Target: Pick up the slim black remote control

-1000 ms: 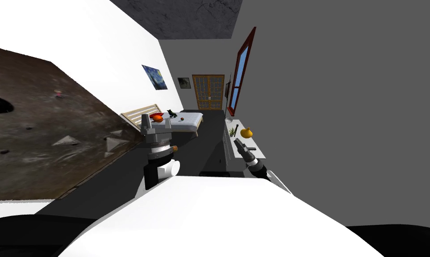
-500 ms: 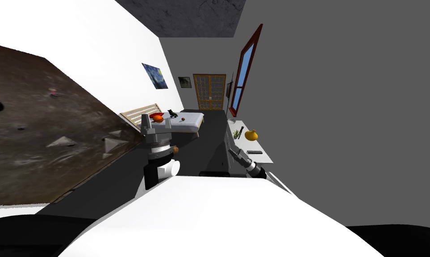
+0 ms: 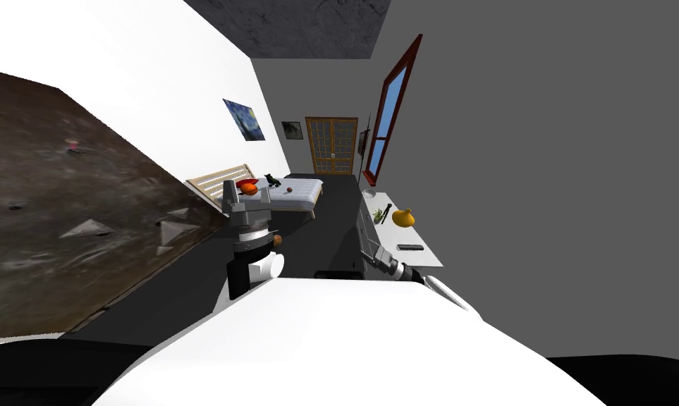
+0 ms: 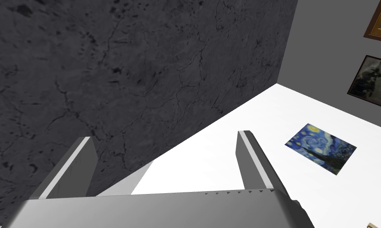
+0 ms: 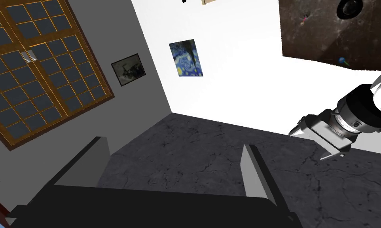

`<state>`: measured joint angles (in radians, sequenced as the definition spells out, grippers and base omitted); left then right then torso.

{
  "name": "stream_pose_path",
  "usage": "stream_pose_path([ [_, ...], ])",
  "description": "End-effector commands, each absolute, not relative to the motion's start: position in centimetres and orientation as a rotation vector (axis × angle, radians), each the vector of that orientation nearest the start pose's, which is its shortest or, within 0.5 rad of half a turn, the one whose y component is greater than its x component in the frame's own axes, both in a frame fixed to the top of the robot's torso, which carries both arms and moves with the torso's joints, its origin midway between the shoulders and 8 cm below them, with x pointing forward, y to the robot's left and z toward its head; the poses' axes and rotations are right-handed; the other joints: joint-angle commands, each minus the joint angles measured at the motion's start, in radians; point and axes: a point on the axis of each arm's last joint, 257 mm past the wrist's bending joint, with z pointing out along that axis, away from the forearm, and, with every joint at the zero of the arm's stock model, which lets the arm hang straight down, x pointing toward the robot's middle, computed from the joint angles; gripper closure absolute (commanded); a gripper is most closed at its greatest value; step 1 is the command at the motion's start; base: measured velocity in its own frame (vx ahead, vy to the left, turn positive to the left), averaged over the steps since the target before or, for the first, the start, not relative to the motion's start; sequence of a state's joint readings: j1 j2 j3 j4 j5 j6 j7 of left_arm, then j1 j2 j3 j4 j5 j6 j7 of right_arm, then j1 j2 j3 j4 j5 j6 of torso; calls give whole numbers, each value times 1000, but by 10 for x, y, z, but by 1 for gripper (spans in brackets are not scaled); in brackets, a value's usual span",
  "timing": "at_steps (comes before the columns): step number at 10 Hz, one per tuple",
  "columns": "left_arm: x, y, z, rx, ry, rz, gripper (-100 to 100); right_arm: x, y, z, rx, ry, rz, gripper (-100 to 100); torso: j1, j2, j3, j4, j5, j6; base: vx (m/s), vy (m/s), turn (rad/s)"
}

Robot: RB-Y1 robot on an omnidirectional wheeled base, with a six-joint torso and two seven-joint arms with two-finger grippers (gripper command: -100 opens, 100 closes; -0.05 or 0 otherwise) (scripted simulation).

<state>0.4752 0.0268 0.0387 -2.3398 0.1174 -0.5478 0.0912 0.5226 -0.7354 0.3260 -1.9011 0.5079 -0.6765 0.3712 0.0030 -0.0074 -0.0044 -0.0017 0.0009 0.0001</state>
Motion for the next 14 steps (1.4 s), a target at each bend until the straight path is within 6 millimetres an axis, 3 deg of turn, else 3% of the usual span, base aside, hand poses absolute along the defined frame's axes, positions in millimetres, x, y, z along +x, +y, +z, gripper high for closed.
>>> stream_pose_path([
  [1, 319, 295, 68, -626, 447, -1464, 0, 268, -146, -259, -535, 1639, 878, -100, 0, 0, 0, 0, 0, 0, 105, 51, -5],
  [2, 319, 295, 68, -626, 447, -1464, 0, 256, -154, -284, -623, 1688, 826, -100, 0, 1, 0, 0, 0, 0, 132, 49, -25],
  [3, 319, 295, 68, -626, 447, -1464, 0, 253, -158, -287, -652, 1699, 817, -100, 0, -1, 0, 0, 0, 0, 117, 53, -7],
  [4, 319, 295, 68, -626, 447, -1464, 0, 240, -171, -313, -751, 1748, 762, -100, 0, 0, 0, 0, 0, 0, 127, 68, -26],
  [5, 319, 295, 68, -626, 447, -1464, 0, 238, -174, -315, -770, 1755, 756, -100, 0, -1, 0, 0, 0, 0, 117, 50, -15],
  [6, 319, 295, 68, -626, 447, -1464, 0, 224, -192, -339, -872, 1805, 700, -100, 0, 0, 0, 0, 0, 0, 143, 15, -51],
  [7, 319, 295, 68, -626, 447, -1463, 0, 223, -193, -340, -888, 1805, 693, -100, -3, -1, -1, 0, 0, 0, 135, 24, -6],
  [9, 319, 295, 68, -626, 447, -1463, 0, 196, -233, -381, -1071, 1886, 589, -100, -2, -2, -1, -1, 0, 0, 185, 36, -55],
  [10, 319, 295, 68, -626, 447, -1463, 0, 192, -241, -384, -1122, 1888, 568, -100, -1, -5, -3, -1, 0, 0, 161, 35, -27],
  [11, 319, 295, 68, -626, 447, -1464, 0, 179, -265, -401, -1221, 1920, 512, -100, -2, -3, -2, -1, 0, 0, 163, 23, -44],
  [12, 319, 295, 68, -626, 447, -1463, 0, 178, -268, -401, -1236, 1921, 506, -100, -2, -3, -2, -1, 0, 0, 134, 25, -27],
  [13, 319, 295, 68, -626, 447, -1464, 0, 164, -296, -415, -1346, 1947, 447, -100, -2, -1, -1, 0, 0, 0, 156, 17, -63],
  [14, 319, 295, 68, -626, 447, -1463, 0, 164, -297, -416, -1346, 1950, 446, -100, -3, -2, -1, -1, 0, 0, 125, 20, -24],
])
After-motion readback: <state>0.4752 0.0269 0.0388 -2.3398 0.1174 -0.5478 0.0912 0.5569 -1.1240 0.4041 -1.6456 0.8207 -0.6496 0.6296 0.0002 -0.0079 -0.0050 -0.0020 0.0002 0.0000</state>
